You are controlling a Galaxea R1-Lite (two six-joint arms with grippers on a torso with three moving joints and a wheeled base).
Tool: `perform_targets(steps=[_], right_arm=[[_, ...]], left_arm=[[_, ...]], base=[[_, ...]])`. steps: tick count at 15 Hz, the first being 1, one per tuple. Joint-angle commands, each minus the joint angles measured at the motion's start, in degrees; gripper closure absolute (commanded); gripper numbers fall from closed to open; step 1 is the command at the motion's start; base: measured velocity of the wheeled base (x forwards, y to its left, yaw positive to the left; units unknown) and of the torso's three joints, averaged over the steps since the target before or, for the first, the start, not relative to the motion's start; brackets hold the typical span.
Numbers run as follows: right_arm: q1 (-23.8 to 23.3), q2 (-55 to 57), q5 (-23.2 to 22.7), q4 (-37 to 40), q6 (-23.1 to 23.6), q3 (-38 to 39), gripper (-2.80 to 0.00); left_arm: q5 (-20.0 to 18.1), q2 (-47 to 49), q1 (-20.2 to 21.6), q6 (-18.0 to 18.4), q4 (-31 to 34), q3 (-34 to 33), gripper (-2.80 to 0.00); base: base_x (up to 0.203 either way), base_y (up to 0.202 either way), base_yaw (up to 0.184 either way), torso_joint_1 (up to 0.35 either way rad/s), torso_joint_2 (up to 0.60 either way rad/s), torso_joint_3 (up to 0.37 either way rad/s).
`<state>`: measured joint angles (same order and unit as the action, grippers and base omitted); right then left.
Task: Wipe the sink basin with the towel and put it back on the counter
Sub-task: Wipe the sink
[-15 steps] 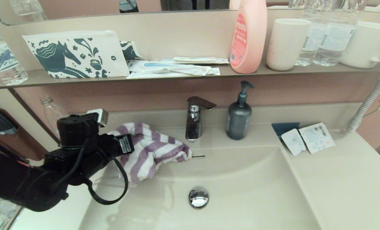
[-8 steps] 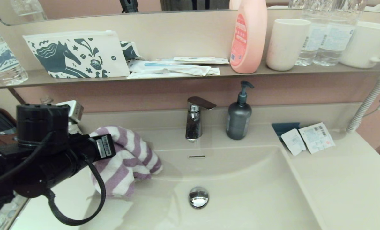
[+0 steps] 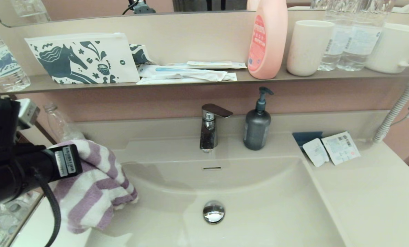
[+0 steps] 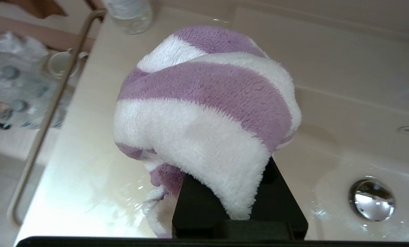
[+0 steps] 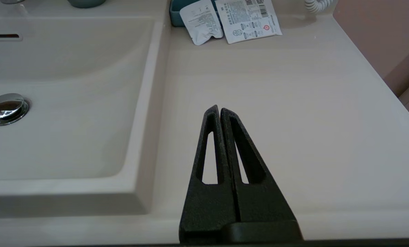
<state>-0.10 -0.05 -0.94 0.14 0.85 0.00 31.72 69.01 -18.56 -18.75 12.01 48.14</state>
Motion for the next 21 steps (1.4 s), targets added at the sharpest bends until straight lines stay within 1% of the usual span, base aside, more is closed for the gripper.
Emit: perform_targets(steps=[1,2,3,4,5,7,9,11,14,15,16,17,19,21], right_arm=[[0.0,0.0,0.0,0.0,0.0,0.0,0.00],[0.0,0.0,0.0,0.0,0.0,0.0,0.00],[0.0,0.0,0.0,-0.1,0.0,0.0,0.00],[0.0,0.0,0.0,0.0,0.0,0.0,0.00],[0.0,0.0,0.0,0.0,0.0,0.0,0.00],[0.0,0.0,0.0,0.0,0.0,0.0,0.00],[0.0,0.0,0.0,0.0,0.0,0.0,0.00],[0.0,0.0,0.0,0.0,0.0,0.0,0.00],[0.0,0.0,0.0,0.0,0.0,0.0,0.00],[0.0,0.0,0.0,0.0,0.0,0.0,0.00],[0.0,0.0,0.0,0.0,0.0,0.0,0.00],[0.0,0.0,0.0,0.0,0.0,0.0,0.00],[0.0,0.0,0.0,0.0,0.0,0.0,0.00],[0.0,0.0,0.0,-0.1,0.0,0.0,0.00]], left_arm=[[1.1,-1.9,4.2,0.2,1.4,1.8,0.00],[1.2,-1.9,7.2,0.9,1.8,3.3,0.00],[1.1,-2.0,10.7,2.5,2.7,5.2,0.00],[0.8,-2.1,13.8,5.0,3.4,6.8,0.00],[0.0,-2.8,15.8,7.5,3.9,7.5,0.00],[-1.3,-5.0,18.1,13.5,4.9,5.4,0.00],[-3.5,-4.1,21.3,13.1,5.0,4.2,0.00],[-7.9,-3.7,25.2,13.1,5.1,2.5,0.00],[-8.9,-3.8,26.5,13.1,5.3,-2.7,0.00],[-9.1,-3.8,26.6,12.7,5.1,-4.9,0.00],[-9.7,-3.8,26.6,11.6,5.0,-7.4,0.00],[-11.6,-4.2,27.2,10.1,4.9,-9.6,0.00],[-14.5,-5.3,29.5,9.8,5.0,-12.2,0.00],[-15.1,-6.3,29.7,9.8,5.1,-14.5,0.00]], base=[[0.000,0.000,0.000,0.000,0.00,0.000],[0.000,0.000,0.000,0.000,0.00,0.000],[0.000,0.000,0.000,0.000,0.00,0.000],[0.000,0.000,0.000,0.000,0.00,0.000],[0.000,0.000,0.000,0.000,0.00,0.000],[0.000,0.000,0.000,0.000,0.00,0.000],[0.000,0.000,0.000,0.000,0.00,0.000],[0.000,0.000,0.000,0.000,0.00,0.000],[0.000,0.000,0.000,0.000,0.00,0.000],[0.000,0.000,0.000,0.000,0.00,0.000],[0.000,0.000,0.000,0.000,0.00,0.000],[0.000,0.000,0.000,0.000,0.00,0.000],[0.000,0.000,0.000,0.000,0.00,0.000],[0.000,0.000,0.000,0.000,0.00,0.000]])
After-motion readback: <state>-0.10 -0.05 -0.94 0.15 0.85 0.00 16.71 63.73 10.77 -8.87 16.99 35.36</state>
